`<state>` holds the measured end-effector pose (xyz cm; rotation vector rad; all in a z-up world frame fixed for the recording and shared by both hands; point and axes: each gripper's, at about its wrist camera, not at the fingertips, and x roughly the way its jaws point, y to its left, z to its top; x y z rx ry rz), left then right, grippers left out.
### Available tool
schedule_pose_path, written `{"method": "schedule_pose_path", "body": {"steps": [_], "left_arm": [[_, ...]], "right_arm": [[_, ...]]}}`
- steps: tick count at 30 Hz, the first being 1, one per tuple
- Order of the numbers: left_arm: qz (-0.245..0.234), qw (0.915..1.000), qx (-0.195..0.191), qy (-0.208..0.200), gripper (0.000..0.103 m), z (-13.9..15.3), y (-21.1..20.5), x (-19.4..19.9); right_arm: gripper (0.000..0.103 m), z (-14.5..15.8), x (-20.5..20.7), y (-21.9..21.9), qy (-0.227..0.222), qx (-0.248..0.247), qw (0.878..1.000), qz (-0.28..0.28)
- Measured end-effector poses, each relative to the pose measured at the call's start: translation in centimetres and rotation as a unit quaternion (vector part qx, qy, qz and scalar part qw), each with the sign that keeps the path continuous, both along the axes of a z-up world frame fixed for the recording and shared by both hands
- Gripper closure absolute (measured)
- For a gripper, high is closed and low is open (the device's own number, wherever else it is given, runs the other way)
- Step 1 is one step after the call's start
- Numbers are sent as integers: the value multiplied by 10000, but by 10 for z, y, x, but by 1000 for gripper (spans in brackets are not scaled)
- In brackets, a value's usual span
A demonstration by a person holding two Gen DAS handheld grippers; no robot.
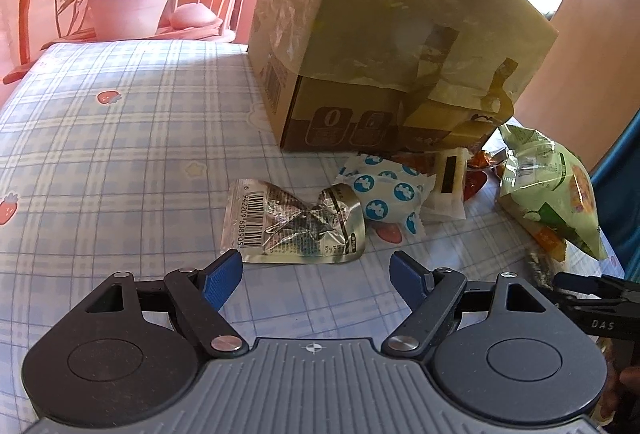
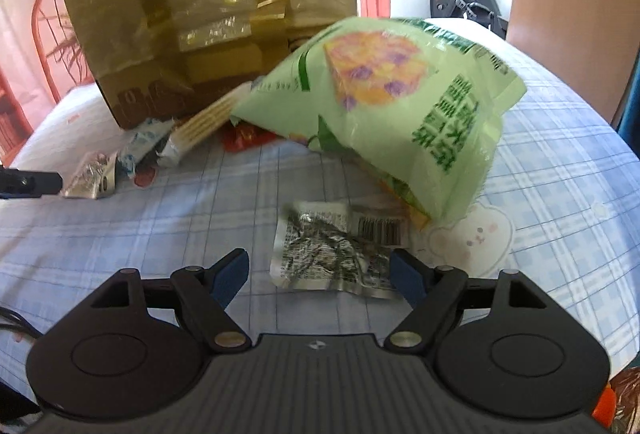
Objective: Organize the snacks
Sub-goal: 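Lower both tools toward the silver foil sachets on the tablecloth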
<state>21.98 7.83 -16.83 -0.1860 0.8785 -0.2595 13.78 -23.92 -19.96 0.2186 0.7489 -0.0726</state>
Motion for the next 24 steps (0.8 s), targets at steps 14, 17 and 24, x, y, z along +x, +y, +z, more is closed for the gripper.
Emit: {"method": "schedule_pose_path", "body": {"steps": [14,17,24], "left_arm": [[91,10000,10,3,20,1,5,-4],[135,9999,-8,18,20,0,7,-4],[119,9999,10,26,20,0,3,-5]], "right_arm": [[22,10,24,45,-167,31,9959,886],[22,16,27,47,-297,-392,9942,954],[22,5,43,36,-51,-497,9962,708]]}}
